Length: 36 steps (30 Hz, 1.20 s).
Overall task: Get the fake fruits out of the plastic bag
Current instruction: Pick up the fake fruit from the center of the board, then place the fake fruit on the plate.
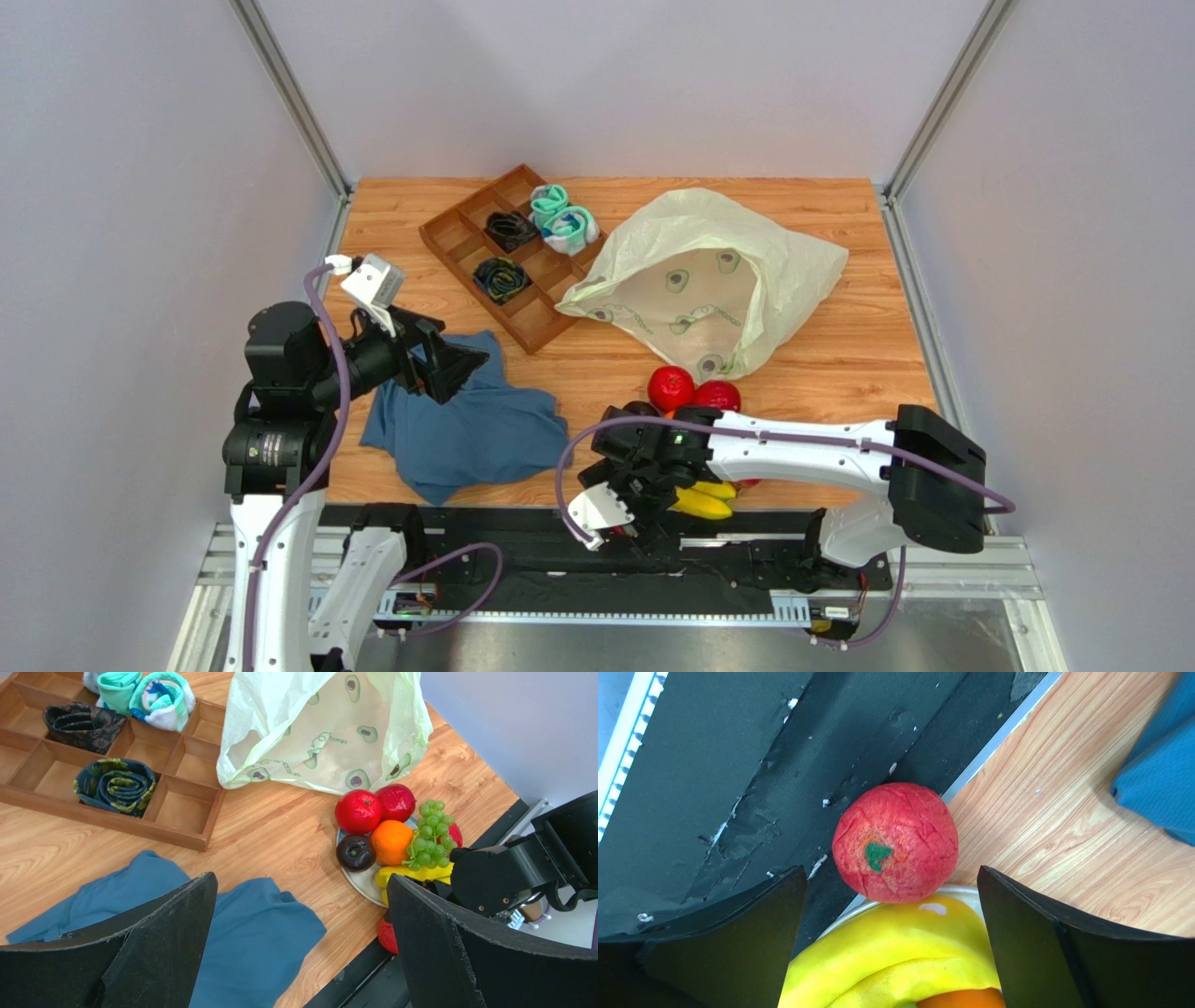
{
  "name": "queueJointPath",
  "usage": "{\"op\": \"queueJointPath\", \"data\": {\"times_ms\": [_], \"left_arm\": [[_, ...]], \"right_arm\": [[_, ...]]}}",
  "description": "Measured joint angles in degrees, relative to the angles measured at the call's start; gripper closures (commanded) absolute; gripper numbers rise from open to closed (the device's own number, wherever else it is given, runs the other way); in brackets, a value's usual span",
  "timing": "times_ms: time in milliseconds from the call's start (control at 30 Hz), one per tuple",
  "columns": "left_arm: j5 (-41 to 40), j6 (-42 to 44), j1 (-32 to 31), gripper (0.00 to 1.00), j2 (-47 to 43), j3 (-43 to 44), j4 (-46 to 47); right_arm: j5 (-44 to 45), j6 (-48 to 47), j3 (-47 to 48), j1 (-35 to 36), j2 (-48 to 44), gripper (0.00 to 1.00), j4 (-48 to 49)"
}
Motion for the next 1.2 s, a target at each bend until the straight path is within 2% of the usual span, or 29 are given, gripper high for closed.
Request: {"op": "queueJointPath", "data": {"times_ms": [133, 167, 300, 333, 367, 467, 633, 900, 1067, 1200], "left_arm": [[0.5, -1.0, 1.6, 0.01, -0.4, -0.8, 0.0], [0.8, -1.1, 1.7, 0.01, -0.4, -0.8, 0.0], [1.3, -1.6, 1.8, 0.01, -0.5, -0.9, 0.2], [1.4, -1.8, 1.9, 0.01, -0.5, -1.0, 0.6], [1.4, -2.1, 1.9, 0.01, -0.5, -1.2, 0.9], [1.5, -2.5, 2.1, 0.01, -0.5, -1.6, 1.5], [2.0, -3.6, 2.3, 0.01, 0.0, -2.0, 2.4], [3.2, -4.8, 2.4, 0.01, 4.2, -2.0, 4.6], [3.2, -5.3, 2.4, 0.01, 7.4, -1.4, 5.4], [3.2, -5.6, 2.4, 0.01, 8.9, -1.3, 6.2]], "right_arm": [[-0.3, 0.1, -0.4, 0.3, 0.9, 0.24, 1.6], [-0.4, 0.0, -0.5, 0.4, 1.4, 0.30, 1.8], [-0.6, -0.5, -0.5, 0.5, 2.7, 0.40, 1.9], [-0.7, -0.6, -0.5, 0.5, 2.7, 0.46, 1.9], [-0.8, -0.6, -0.5, 0.6, 2.7, 0.55, 1.9], [-0.8, -0.9, -0.4, 0.6, 2.7, 0.64, 1.7], [0.5, -0.7, 2.4, 0.5, 1.6, 0.66, -2.6], [1.3, 3.0, 20.5, -2.6, -5.0, 0.65, -11.6], [2.7, 3.9, 19.5, -4.3, -10.0, 0.65, -14.4], [3.9, 4.2, 15.6, -9.3, -9.1, 0.65, -15.2]]}}
